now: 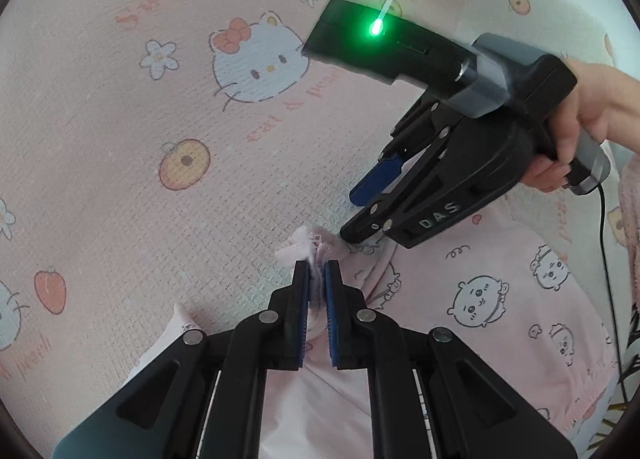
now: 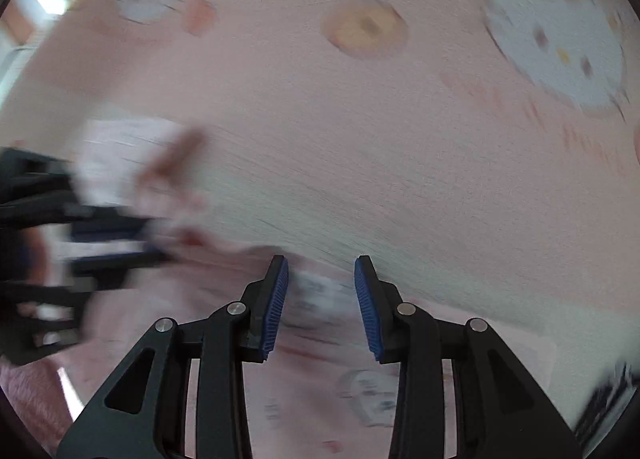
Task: Fold clothes
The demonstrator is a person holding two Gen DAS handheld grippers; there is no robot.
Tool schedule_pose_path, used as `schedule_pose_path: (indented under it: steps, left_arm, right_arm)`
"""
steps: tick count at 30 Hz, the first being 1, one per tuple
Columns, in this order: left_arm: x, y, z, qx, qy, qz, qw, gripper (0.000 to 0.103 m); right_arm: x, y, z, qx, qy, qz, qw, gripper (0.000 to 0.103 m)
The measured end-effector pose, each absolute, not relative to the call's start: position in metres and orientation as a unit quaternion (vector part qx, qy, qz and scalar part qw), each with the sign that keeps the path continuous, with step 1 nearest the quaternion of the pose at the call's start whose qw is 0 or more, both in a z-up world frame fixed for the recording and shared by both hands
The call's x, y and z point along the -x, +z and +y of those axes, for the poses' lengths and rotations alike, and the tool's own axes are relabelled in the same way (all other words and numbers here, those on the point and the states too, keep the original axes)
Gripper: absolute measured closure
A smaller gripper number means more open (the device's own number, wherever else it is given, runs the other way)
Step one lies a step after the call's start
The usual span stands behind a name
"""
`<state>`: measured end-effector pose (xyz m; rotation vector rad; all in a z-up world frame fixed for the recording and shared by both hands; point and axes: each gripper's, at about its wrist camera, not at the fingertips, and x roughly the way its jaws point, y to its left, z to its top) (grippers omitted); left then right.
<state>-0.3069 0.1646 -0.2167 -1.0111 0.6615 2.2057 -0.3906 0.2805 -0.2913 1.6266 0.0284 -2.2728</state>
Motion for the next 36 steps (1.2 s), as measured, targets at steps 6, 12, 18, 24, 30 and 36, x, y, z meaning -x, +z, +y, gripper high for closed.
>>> schedule_pose_path:
  steps: [6, 12, 18, 24, 30, 36]
  left_arm:
    - [0.306, -0.206, 0.165, 0.366, 0.844, 0.254, 0.299, 0.094]
    - [0.318, -0.189, 0.151, 0.361, 0.862, 0.239, 0.264, 0.101]
    - [0.341, -0.196, 0.140, 0.426, 0.839, 0.179, 0.289, 0.099]
    - [0.348, -0.211, 0.156, 0.437, 0.826, 0.181, 0.305, 0.073]
    - [0.366, -0.238, 0.162, 0.479, 0.819, 0.174, 0.265, 0.093]
    - [0.356, -0.226, 0.159, 0.448, 0.842, 0.158, 0.256, 0.094]
  right_arm:
    - [0.392, -0.292, 0.283, -0.583, -0.798, -0.006, 0.154, 0.074]
    - [0.392, -0.295, 0.287, -0.588, -0.796, -0.013, 0.144, 0.085]
    - [0.387, -0.295, 0.286, -0.587, -0.796, -0.012, 0.145, 0.084]
    - [0.385, -0.293, 0.295, -0.587, -0.796, -0.015, 0.146, 0.082]
    - [0.383, -0.291, 0.291, -0.586, -0.797, -0.008, 0.145, 0.082]
    - [0.382, -0.290, 0.290, -0.589, -0.796, -0.011, 0.140, 0.082]
